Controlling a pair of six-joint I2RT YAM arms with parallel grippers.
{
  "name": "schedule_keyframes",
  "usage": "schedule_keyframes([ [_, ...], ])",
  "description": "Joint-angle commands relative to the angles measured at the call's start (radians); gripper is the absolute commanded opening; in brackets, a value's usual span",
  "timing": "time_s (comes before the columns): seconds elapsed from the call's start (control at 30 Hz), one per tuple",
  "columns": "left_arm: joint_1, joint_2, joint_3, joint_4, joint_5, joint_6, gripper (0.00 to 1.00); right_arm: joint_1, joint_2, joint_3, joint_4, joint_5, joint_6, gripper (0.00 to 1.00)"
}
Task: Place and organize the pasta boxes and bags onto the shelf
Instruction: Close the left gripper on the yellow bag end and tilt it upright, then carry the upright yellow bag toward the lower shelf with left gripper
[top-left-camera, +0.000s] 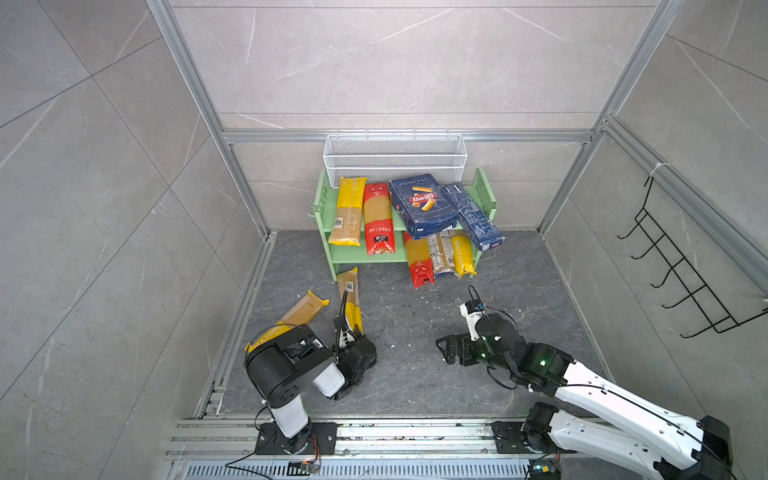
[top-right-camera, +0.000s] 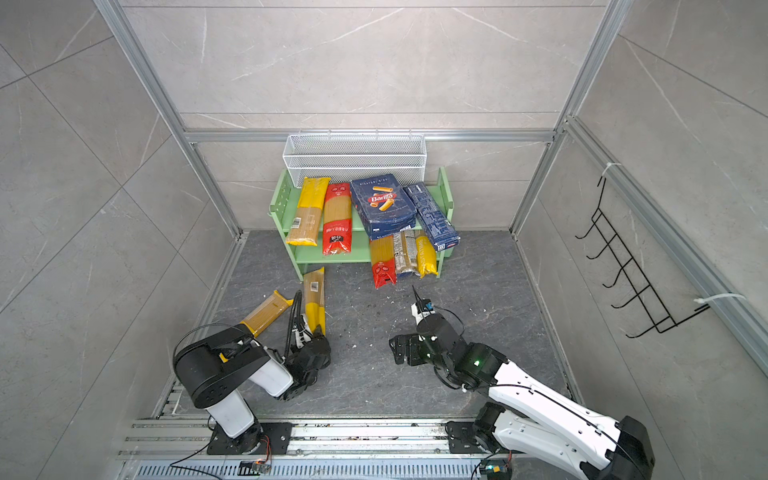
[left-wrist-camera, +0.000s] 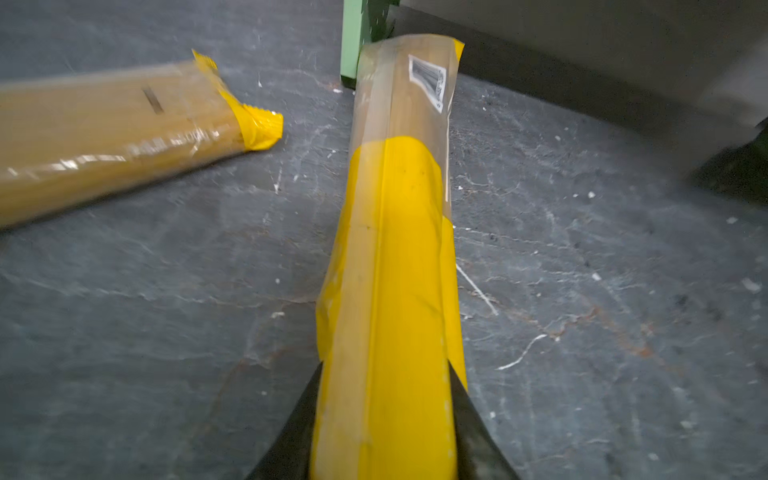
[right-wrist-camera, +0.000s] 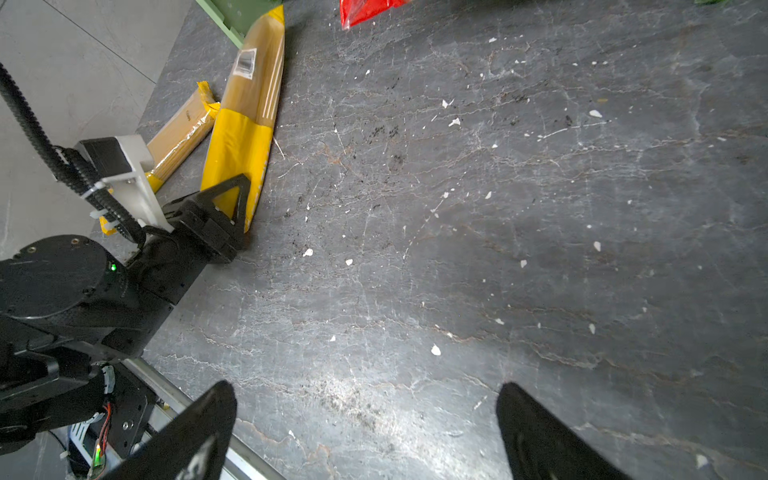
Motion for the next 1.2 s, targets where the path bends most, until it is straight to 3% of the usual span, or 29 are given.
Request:
schedule_keyframes([
  [0.0,-0.036,0.133,-0.059,-0.227,0.284,-0.111,0.16,-0.003,0.01,0.014,-0.005,-0.008,0.016,1.0],
  [0.1,-0.067,0.105,-0.084,-0.227,0.276,-0.129,0.0,-0.003,0.021,0.013,0.005,-0.017,0.018,1.0],
  [0.23,-0.167,-0.038,-0.075,-0.428,0.209,-0.17,0.0,-0.003,0.025,0.005,0.034,-0.035,0.026,0.99],
  [0.33,-0.308,-0.177,-0.015,-0.712,0.078,-0.228,0.0,-0.001,0.018,0.001,0.05,-0.045,0.031,1.0],
  [0.4,-0.356,-0.256,0.006,-0.845,0.024,-0.261,0.0,-0.001,0.009,0.0,0.05,-0.047,0.032,1.0],
  [0.53,-0.38,-0.422,-0.012,-0.93,-0.032,-0.263,0.0,-0.001,-0.015,0.007,0.039,-0.051,0.024,1.0],
  [0.8,-0.458,-0.656,0.107,-1.247,-0.152,-0.269,0.0,-0.001,-0.056,0.03,0.003,-0.045,-0.004,1.0],
  [1.17,-0.533,-0.744,0.175,-1.316,-0.307,-0.249,0.0,-0.001,-0.1,0.04,-0.024,-0.039,-0.021,1.0],
])
